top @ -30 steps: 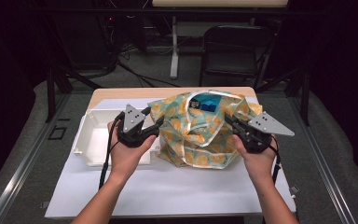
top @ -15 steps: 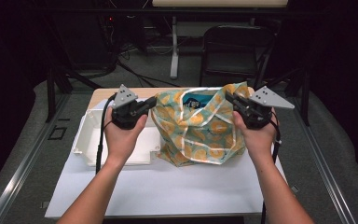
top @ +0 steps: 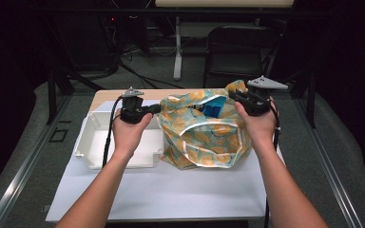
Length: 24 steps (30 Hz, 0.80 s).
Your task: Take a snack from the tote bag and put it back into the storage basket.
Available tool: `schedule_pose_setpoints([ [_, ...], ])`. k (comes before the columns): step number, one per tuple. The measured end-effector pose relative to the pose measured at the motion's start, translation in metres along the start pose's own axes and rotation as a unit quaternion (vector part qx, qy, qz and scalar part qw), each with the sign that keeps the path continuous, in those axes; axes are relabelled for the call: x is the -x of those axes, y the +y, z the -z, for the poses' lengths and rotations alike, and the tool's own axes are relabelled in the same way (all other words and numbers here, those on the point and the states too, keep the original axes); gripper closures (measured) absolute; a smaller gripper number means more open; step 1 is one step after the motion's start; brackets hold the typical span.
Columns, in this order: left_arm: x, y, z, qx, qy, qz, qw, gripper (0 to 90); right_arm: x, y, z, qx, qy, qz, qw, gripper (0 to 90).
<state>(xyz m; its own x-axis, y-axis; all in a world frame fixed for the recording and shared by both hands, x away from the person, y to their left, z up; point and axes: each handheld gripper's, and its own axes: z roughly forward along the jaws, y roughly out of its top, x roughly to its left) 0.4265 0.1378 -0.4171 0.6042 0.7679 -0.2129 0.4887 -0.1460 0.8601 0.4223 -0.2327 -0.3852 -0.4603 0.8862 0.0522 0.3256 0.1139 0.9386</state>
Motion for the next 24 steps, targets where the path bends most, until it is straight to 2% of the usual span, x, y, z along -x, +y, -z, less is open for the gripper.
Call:
schedule_pose_setpoints([
  [2, 0.002, -0.001, 0.009, 0.028, -0.005, -0.007, 0.9996, 72.5, -0.001, -0.005, 0.000, 0.000, 0.004, -0.001, 1.0000, 85.4],
  [4, 0.006, -0.001, 0.022, 0.059, -0.007, -0.015, 0.9981, 65.3, -0.006, -0.005, 0.003, 0.010, 0.006, 0.005, 0.9999, 86.5],
  [7, 0.014, 0.000, 0.039, 0.096, -0.020, -0.036, 0.9946, 62.0, -0.012, -0.002, 0.006, 0.020, 0.005, 0.023, 0.9995, 87.5],
  [10, 0.026, 0.005, 0.047, 0.119, -0.042, -0.060, 0.9902, 56.3, -0.013, -0.001, 0.008, 0.023, 0.002, 0.024, 0.9994, 88.2],
  [13, 0.039, 0.009, 0.051, 0.133, -0.064, -0.078, 0.9860, 45.8, -0.014, -0.002, 0.008, 0.023, 0.001, 0.022, 0.9995, 88.5],
  [14, 0.043, 0.010, 0.051, 0.131, -0.071, -0.083, 0.9854, 36.7, -0.016, -0.002, 0.008, 0.027, 0.001, 0.021, 0.9994, 88.7],
  [15, 0.048, 0.010, 0.049, 0.124, -0.080, -0.091, 0.9848, 36.7, -0.016, -0.002, 0.008, 0.027, 0.001, 0.021, 0.9994, 88.7],
  [16, 0.053, 0.011, 0.045, 0.114, -0.083, -0.104, 0.9845, 29.1, -0.016, -0.002, 0.009, 0.028, 0.001, 0.022, 0.9994, 88.7],
  [17, 0.059, 0.011, 0.042, 0.098, -0.070, -0.120, 0.9855, 21.9, -0.017, -0.001, 0.009, 0.026, 0.001, 0.025, 0.9994, 88.8],
  [18, 0.064, 0.011, 0.037, 0.088, -0.051, -0.132, 0.9860, 18.7, -0.017, -0.001, 0.009, 0.026, 0.000, 0.026, 0.9993, 88.8],
  [19, 0.067, 0.010, 0.034, 0.082, -0.041, -0.141, 0.9858, 18.8, -0.018, -0.001, 0.009, 0.026, 0.001, 0.026, 0.9993, 88.8],
  [21, 0.068, 0.011, 0.030, 0.079, -0.036, -0.136, 0.9868, 23.7, -0.019, -0.001, 0.008, 0.025, 0.002, 0.027, 0.9993, 88.8],
  [22, 0.068, 0.012, 0.029, 0.083, -0.029, -0.130, 0.9877, 31.0, -0.019, -0.001, 0.008, 0.026, 0.004, 0.027, 0.9993, 88.8],
  [23, 0.067, 0.012, 0.030, 0.086, -0.025, -0.122, 0.9885, 41.9, -0.020, -0.001, 0.009, 0.028, 0.004, 0.028, 0.9992, 88.8],
  [24, 0.064, 0.013, 0.031, 0.092, -0.032, -0.117, 0.9884, 54.0, -0.020, -0.001, 0.010, 0.027, 0.006, 0.032, 0.9991, 88.8],
])
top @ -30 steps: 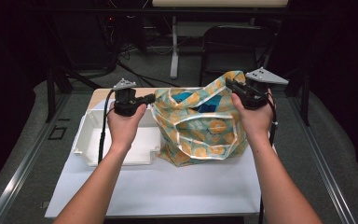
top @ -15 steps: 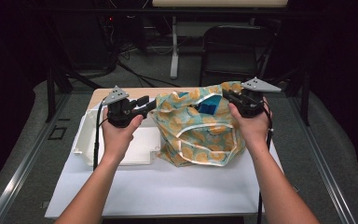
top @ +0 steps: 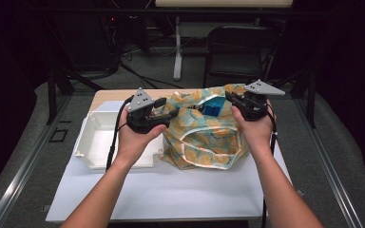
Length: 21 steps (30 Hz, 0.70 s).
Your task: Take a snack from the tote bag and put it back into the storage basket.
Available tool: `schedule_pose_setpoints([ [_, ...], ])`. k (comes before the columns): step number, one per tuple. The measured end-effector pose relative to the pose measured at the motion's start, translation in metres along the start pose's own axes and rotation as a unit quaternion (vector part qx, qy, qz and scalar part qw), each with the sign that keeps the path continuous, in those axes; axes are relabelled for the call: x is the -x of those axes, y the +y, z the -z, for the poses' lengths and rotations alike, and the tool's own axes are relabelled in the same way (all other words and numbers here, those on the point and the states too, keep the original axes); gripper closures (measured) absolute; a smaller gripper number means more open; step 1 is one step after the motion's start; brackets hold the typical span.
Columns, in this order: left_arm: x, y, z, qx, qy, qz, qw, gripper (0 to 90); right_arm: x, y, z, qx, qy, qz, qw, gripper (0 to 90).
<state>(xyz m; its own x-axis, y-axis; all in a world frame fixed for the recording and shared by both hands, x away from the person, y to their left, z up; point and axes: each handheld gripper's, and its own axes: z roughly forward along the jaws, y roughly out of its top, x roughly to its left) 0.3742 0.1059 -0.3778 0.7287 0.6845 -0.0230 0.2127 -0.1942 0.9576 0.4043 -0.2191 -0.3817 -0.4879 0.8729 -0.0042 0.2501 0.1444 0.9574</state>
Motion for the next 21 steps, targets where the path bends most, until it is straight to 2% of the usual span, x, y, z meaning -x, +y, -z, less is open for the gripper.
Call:
schedule_pose_setpoints([
  [2, -0.004, 0.001, 0.004, 0.011, -0.004, 0.005, 0.9999, 73.0, -0.001, 0.001, 0.002, 0.004, 0.001, 0.005, 1.0000, 88.8],
  [4, -0.009, 0.004, 0.008, 0.024, -0.015, 0.015, 0.9995, 85.2, 0.000, 0.003, 0.005, 0.010, 0.003, 0.009, 0.9999, 89.0],
  [6, -0.014, 0.008, 0.010, 0.029, -0.017, 0.026, 0.9991, 88.8, 0.000, 0.007, 0.008, 0.018, 0.002, 0.009, 0.9998, 89.1],
  [8, -0.018, 0.011, 0.008, 0.033, -0.009, 0.039, 0.9987, 89.0, 0.001, 0.011, 0.008, 0.022, 0.003, 0.009, 0.9997, 89.1],
  [10, -0.023, 0.013, 0.002, 0.021, -0.001, 0.053, 0.9984, 89.1, 0.000, 0.016, 0.006, 0.018, 0.000, 0.017, 0.9997, 89.1],
  [11, -0.028, 0.012, -0.003, 0.015, 0.001, 0.068, 0.9976, 89.0, 0.000, 0.017, 0.005, 0.016, -0.002, 0.018, 0.9997, 89.0],
  [13, -0.038, 0.007, -0.013, 0.001, 0.018, 0.105, 0.9944, 88.9, 0.000, 0.020, -0.001, 0.000, -0.007, 0.022, 0.9997, 88.9],
  [15, -0.047, -0.002, -0.023, -0.021, 0.015, 0.131, 0.9911, 88.7, 0.004, 0.019, -0.008, -0.015, -0.009, 0.013, 0.9998, 88.6],
  [18, -0.052, -0.018, -0.039, -0.062, 0.014, 0.152, 0.9863, 87.9, 0.013, 0.011, -0.013, -0.027, -0.008, -0.008, 0.9996, 87.8],
  [20, -0.053, -0.029, -0.047, -0.086, 0.013, 0.157, 0.9837, 86.7, 0.018, 0.001, -0.016, -0.044, -0.013, -0.017, 0.9988, 87.1],
  [21, -0.054, -0.037, -0.053, -0.103, 0.016, 0.160, 0.9816, 86.4, 0.020, -0.003, -0.018, -0.050, -0.013, -0.020, 0.9985, 86.5],
])
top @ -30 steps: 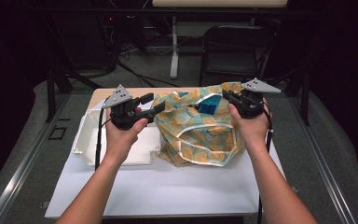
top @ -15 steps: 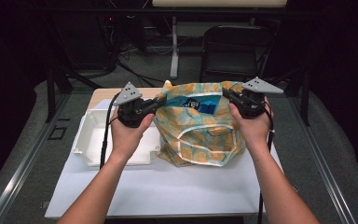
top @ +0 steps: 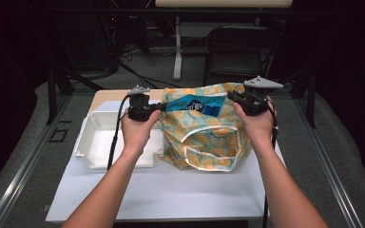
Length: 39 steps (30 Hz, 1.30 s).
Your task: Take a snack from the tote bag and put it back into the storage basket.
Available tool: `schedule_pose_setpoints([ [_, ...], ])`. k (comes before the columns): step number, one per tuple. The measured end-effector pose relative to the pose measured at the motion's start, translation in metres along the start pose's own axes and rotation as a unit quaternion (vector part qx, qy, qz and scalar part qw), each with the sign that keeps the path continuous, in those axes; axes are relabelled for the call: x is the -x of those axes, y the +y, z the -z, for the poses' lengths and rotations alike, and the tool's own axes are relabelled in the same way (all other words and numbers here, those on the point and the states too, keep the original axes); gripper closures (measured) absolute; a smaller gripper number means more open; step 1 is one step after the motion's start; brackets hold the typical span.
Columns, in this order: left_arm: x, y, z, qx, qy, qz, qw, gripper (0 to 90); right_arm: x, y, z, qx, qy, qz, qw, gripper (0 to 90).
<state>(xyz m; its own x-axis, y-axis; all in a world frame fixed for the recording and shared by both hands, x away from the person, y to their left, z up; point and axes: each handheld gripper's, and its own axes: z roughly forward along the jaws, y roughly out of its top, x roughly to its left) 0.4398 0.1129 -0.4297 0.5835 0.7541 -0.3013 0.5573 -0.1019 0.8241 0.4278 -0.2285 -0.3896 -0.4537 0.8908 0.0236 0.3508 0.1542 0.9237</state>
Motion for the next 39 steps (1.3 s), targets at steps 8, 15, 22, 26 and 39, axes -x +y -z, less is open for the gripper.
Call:
schedule_pose_setpoints([
  [8, -0.010, -0.033, -0.024, -0.065, 0.008, 0.002, 0.9979, 75.0, 0.012, -0.046, -0.011, -0.071, -0.010, -0.006, 0.9974, 82.9],
  [15, -0.012, -0.041, -0.009, -0.042, 0.010, 0.021, 0.9989, 54.8, 0.023, -0.069, 0.005, -0.055, -0.011, -0.042, 0.9975, 71.8],
  [22, -0.001, -0.040, 0.032, 0.012, 0.000, -0.006, 0.9999, 46.6, 0.013, -0.068, 0.055, 0.022, 0.017, -0.047, 0.9985, 41.1],
  [26, 0.009, -0.049, 0.048, 0.033, -0.009, -0.015, 0.9993, 45.5, 0.007, -0.073, 0.066, 0.030, 0.030, -0.047, 0.9980, 30.4],
  [39, 0.052, -0.092, 0.040, 0.040, -0.015, -0.032, 0.9986, 31.1, -0.003, -0.112, 0.074, 0.014, 0.084, -0.067, 0.9941, 22.0],
])
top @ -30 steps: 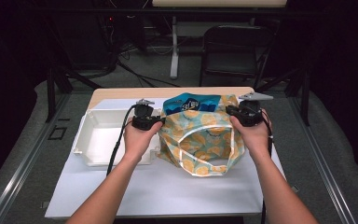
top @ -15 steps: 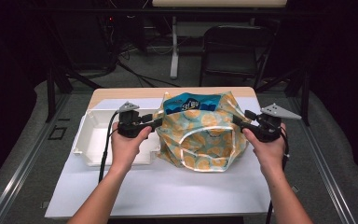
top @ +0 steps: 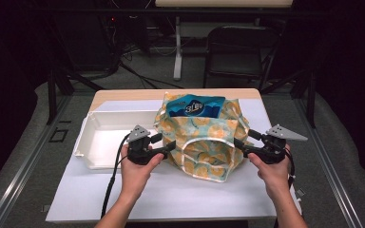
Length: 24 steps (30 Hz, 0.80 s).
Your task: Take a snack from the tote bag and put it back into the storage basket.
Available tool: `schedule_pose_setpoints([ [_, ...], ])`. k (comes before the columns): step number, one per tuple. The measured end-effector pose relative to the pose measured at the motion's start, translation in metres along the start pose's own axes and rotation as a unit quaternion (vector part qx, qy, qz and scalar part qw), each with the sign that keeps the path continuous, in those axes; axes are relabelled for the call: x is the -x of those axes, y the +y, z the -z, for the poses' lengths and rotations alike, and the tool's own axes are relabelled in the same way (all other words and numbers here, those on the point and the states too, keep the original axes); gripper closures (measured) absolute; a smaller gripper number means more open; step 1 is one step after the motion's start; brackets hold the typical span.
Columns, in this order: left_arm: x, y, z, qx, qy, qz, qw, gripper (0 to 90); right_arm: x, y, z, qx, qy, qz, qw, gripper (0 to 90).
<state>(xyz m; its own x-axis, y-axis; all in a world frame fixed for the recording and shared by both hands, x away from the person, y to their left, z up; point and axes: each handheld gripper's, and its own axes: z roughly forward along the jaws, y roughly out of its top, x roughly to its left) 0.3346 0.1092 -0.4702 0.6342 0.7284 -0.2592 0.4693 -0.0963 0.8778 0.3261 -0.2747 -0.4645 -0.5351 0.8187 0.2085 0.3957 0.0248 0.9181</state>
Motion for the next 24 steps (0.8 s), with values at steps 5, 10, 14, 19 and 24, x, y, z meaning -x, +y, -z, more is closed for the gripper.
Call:
schedule_pose_setpoints([
  [5, 0.019, -0.004, -0.013, -0.020, 0.011, -0.040, 0.9989, 11.7, -0.006, -0.005, 0.004, 0.012, 0.017, 0.018, 0.9996, 17.4],
  [10, 0.027, -0.002, -0.028, -0.040, 0.028, -0.055, 0.9973, 10.9, -0.018, -0.014, 0.000, 0.005, 0.020, 0.042, 0.9989, 13.1],
  [14, 0.028, -0.001, -0.031, -0.052, 0.060, -0.070, 0.9944, 34.9, -0.027, -0.019, -0.004, -0.001, -0.006, 0.070, 0.9976, 20.6],
  [19, 0.023, 0.000, -0.024, -0.047, 0.034, -0.072, 0.9957, 79.1, -0.034, -0.023, -0.008, -0.003, -0.032, 0.083, 0.9960, 66.5],
  [24, 0.023, -0.006, -0.020, -0.058, 0.009, -0.078, 0.9953, 90.0, -0.039, -0.025, -0.008, -0.015, -0.051, 0.108, 0.9927, 88.4],
])
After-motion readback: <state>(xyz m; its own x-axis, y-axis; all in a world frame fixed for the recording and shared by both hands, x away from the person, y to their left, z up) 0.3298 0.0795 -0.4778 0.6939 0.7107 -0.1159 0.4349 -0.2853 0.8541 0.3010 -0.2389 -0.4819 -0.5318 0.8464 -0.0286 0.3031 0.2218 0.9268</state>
